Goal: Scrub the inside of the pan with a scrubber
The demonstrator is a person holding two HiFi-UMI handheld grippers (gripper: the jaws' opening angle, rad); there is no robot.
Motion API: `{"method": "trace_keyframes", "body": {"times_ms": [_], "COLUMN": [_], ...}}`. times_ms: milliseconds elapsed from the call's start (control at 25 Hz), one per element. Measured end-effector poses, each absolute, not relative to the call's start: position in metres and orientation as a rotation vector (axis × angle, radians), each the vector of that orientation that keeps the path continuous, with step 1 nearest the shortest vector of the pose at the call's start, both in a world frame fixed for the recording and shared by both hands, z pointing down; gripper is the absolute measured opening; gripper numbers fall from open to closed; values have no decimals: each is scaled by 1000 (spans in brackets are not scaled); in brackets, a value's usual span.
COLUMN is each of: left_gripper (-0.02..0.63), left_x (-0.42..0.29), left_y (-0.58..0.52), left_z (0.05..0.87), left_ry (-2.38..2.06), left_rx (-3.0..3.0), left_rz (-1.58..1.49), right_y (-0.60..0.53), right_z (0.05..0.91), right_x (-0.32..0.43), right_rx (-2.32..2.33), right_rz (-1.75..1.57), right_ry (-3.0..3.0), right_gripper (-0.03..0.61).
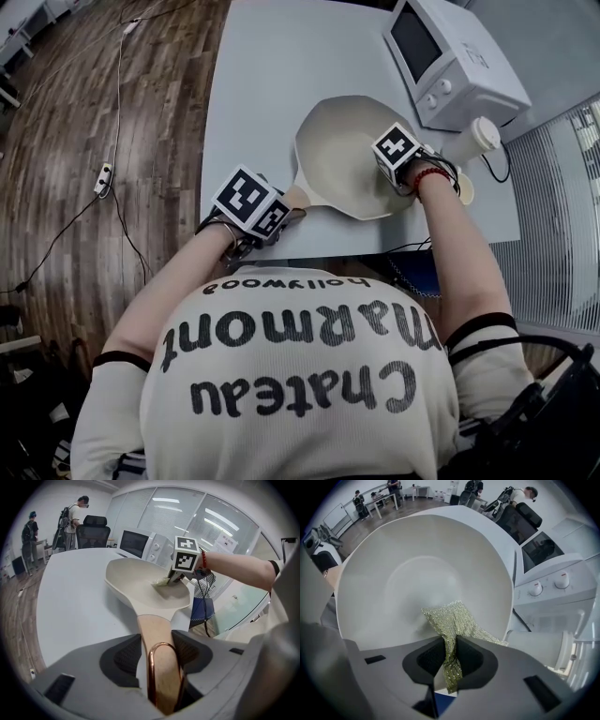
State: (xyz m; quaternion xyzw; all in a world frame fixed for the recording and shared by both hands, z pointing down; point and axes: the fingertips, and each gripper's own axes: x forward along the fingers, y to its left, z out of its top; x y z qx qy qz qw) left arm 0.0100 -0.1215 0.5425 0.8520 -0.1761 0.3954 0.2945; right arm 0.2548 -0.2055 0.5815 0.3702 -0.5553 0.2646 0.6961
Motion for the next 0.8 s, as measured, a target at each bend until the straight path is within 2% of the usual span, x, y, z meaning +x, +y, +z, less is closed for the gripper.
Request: {"method": "trace_keyframes", "body": {"times_ms": [520,680,800], "left_gripper": [216,216,216], "left_x": [13,16,17], "left_y": [-119,-122,-120], "left_z": [542,542,542], "left_ry": [-472,-485,-492], "left_rx": [2258,2263,2249], "left_rz": [1044,1057,1044], "right_y": [-246,-254,-232], "right_z": [564,546,549], "right_x": [256,216,151], "right_rx": [935,993,838], "right_rz": [353,485,847], "right_ry": [-1390,-1605,-1821], "right_gripper": [63,63,63]}}
